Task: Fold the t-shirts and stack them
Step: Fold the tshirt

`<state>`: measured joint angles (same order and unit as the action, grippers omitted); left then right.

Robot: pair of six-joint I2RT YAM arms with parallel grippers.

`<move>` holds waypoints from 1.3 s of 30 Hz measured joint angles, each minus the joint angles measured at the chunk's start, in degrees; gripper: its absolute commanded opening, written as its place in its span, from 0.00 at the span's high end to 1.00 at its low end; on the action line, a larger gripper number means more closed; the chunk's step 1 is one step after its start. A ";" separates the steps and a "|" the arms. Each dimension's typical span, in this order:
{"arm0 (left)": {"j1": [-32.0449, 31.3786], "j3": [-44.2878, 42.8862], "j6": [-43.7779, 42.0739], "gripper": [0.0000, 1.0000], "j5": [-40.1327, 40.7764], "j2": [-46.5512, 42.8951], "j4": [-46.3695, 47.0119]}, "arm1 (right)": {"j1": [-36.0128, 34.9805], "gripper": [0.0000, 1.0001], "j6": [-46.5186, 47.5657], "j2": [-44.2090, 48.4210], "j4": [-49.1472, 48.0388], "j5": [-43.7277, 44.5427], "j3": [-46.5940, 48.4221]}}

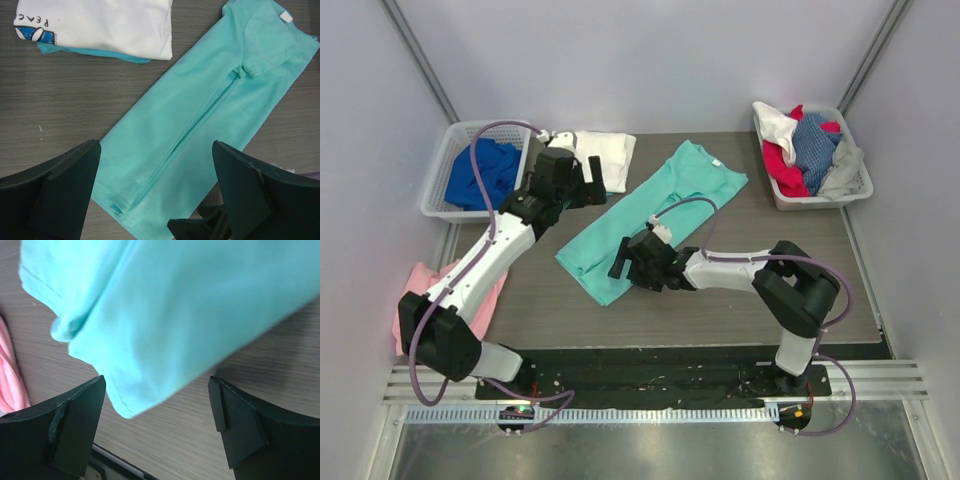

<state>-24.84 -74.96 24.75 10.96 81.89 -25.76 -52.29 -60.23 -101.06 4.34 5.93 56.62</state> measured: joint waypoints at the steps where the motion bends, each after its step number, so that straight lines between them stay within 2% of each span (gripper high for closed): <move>1: 0.00 0.50 -0.02 0.01 0.09 -0.66 -0.17 | -0.28 0.12 -0.59 -1.01 -0.46 0.22 1.01; 3: 0.00 1.79 -0.07 0.00 0.48 -2.34 -0.92 | -0.59 0.21 -1.75 -2.64 -1.31 0.72 2.49; 5: 0.00 2.51 -0.13 0.00 0.74 -3.39 -1.33 | -0.63 0.46 -2.75 -3.78 -1.55 1.22 3.41; 6: 0.00 2.82 -0.15 0.00 0.92 -3.78 -1.46 | -0.63 0.68 -2.99 -4.22 -1.60 1.49 3.65; 9: 0.00 3.63 -0.15 0.00 1.09 -4.61 -1.77 | -0.63 0.95 -3.82 -5.66 -1.22 2.08 3.61; 10: 0.00 3.76 -0.13 0.00 1.11 -4.68 -1.79 | -0.59 0.99 -4.57 -5.95 -1.31 2.10 3.32; 14: 0.00 4.42 -0.11 0.00 1.05 -4.70 -2.01 | -0.50 0.99 -5.33 -5.49 -1.60 2.80 2.12; 18: -0.02 4.96 -0.11 0.00 0.81 -4.66 -2.01 | -0.28 0.99 -4.83 -1.01 0.07 4.26 -2.45; 24: -0.24 5.33 -0.13 0.00 -1.05 -3.61 -2.19 | 1.66 0.99 -1.07 9.25 12.66 7.96 -8.17; 29: -1.64 6.47 -0.20 0.00 -2.21 -3.34 -2.38 | 3.13 0.99 3.04 15.91 23.21 12.00 -8.72; 34: -4.66 8.52 -0.17 0.00 -3.13 -3.34 -2.40 | 4.02 0.98 7.74 18.29 32.02 15.26 -8.59; 39: -9.20 12.96 0.55 0.00 -3.52 -3.34 -2.34 | 4.33 0.91 11.13 18.29 39.17 18.53 -8.20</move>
<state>-34.04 -62.00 25.30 7.44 78.54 -28.10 -47.97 -49.10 -82.76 43.51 24.47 48.42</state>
